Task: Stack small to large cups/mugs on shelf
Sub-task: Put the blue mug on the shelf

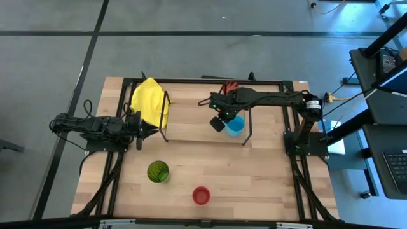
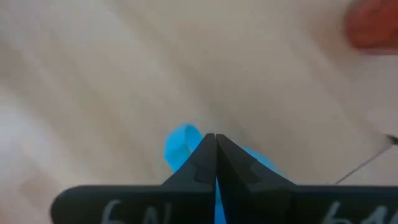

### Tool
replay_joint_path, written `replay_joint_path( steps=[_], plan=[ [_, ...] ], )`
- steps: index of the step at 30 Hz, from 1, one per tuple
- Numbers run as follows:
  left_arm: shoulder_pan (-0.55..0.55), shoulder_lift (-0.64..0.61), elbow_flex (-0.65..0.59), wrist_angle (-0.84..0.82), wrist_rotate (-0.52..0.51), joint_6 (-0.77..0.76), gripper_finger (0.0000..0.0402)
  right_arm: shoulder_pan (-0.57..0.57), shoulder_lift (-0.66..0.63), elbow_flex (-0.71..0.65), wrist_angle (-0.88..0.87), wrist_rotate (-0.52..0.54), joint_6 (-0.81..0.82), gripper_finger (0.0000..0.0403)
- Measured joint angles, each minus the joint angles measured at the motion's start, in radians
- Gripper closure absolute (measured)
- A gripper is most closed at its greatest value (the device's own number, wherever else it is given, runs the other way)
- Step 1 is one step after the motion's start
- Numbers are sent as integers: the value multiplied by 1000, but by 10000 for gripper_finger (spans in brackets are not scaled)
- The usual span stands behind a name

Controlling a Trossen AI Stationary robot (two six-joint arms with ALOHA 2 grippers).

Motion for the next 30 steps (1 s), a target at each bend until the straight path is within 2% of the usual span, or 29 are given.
replay_joint_path(
  steps=[5, 11, 16, 20, 24, 28, 30],
  plan=[
    [0, 0, 0, 0, 0, 0, 327, 37, 0, 0, -2, -65, -15, 395],
    [0, 0, 0, 0, 0, 0, 327, 93, 0, 0, -25, -68, -22, 393],
    [0, 0, 0, 0, 0, 0, 327, 141, -1, 0, 27, -77, -13, 380],
    [0, 0, 0, 0, 0, 0, 327, 174, -3, 4, 121, 12, 10, 364],
    [0, 0, 0, 0, 0, 0, 327, 185, -4, 56, 112, 180, 19, 339],
    [0, 0, 0, 0, 0, 0, 327, 164, -4, 134, -72, 330, 127, 318],
    [0, 0, 0, 0, 0, 0, 327, 143, -6, 169, -161, 347, 166, 317]
  ],
)
